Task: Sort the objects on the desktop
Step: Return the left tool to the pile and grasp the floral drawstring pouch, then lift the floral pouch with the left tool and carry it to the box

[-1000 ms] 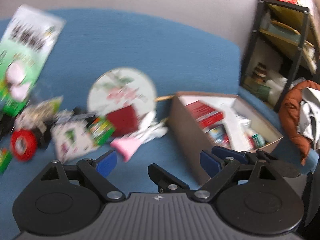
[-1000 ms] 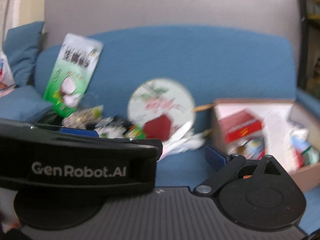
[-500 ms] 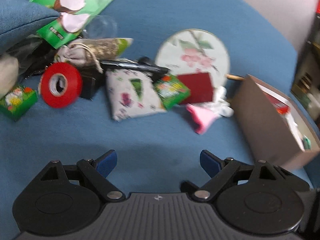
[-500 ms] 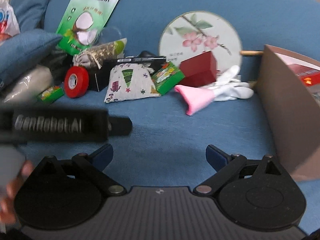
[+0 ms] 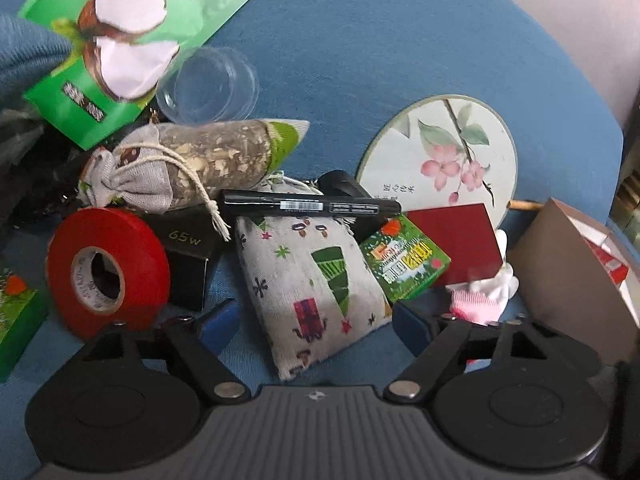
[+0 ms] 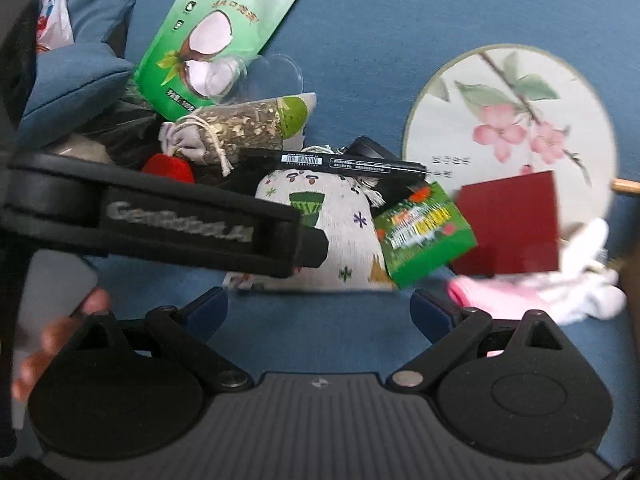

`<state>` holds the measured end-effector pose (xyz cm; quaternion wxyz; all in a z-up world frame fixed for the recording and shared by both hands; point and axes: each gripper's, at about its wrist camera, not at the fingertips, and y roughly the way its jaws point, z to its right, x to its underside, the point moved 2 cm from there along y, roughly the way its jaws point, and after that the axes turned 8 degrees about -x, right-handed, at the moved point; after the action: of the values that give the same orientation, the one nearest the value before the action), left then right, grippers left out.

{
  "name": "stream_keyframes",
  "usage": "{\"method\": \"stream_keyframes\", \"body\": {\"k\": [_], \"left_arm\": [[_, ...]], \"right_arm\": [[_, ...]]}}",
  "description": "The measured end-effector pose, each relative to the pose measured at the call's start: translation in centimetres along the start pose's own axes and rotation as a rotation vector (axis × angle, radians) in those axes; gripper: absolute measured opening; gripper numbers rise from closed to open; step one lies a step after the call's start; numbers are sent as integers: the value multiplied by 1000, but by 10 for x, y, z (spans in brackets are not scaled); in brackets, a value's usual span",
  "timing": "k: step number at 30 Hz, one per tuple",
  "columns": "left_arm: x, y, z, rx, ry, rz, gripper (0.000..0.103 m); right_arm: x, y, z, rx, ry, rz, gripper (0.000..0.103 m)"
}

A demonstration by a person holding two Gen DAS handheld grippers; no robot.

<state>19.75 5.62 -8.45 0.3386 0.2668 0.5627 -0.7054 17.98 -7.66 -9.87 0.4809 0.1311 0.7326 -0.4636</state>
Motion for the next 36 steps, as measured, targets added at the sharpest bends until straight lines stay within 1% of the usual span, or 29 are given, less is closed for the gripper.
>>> {"method": "stream_keyframes", "body": {"k": [2, 4, 5, 6, 7, 9, 10, 11, 12, 13, 16, 19, 22, 24, 27, 32, 36], "left_arm": [[-3, 7, -4, 14, -16, -10, 82], [-7, 15, -6, 24, -11, -17, 76], [-8, 19, -6, 24, -11, -25, 71], [-9, 22, -7, 27, -13, -29, 71], [-8, 23, -7, 28, -9, -25, 70], [-6, 24, -6, 14, 18, -22, 63], [-6, 23, -8, 19, 15, -20, 61], [-6, 22, -10, 23, -1, -21, 58], [-7, 20, -11, 21, -13, -23, 55], [-6, 18, -10, 15, -13, -23, 54], [3, 6, -6, 3, 14, -14, 51], [12, -6, -2, 2, -6, -33, 50], [23, -23, 7, 21, -14, -53, 48], [37, -39, 14, 39, -9, -71, 48], [60, -60, 23, 65, -10, -100, 48], [97, -101, 40, 124, 5, -150, 47], [117, -125, 53, 154, 51, -170, 47]], "right_arm": [[-4, 14, 6, -7, 13, -17, 96], [-6, 27, 12, -6, 35, -31, 95], [-8, 32, 15, -22, 50, -36, 96], [-9, 35, 16, -36, 59, -33, 97], [-9, 38, 16, -43, 54, -29, 97], [-10, 41, 13, -53, 36, -28, 96], [-10, 42, 12, -62, 36, -25, 90], [-10, 41, 10, -76, 33, -21, 87], [-10, 39, 8, -77, 27, -19, 80], [-10, 36, 4, -77, 18, -20, 76], [-6, 29, 0, -93, 19, -26, 73], [0, 16, -7, -114, 9, -43, 73], [9, -6, -17, -124, -19, -62, 72], [18, -24, -21, -135, -15, -75, 72], [37, -60, -24, -172, 33, -90, 72], [71, -120, -36, -197, 88, -90, 72], [96, -165, -33, -209, 168, -72, 72]]}}
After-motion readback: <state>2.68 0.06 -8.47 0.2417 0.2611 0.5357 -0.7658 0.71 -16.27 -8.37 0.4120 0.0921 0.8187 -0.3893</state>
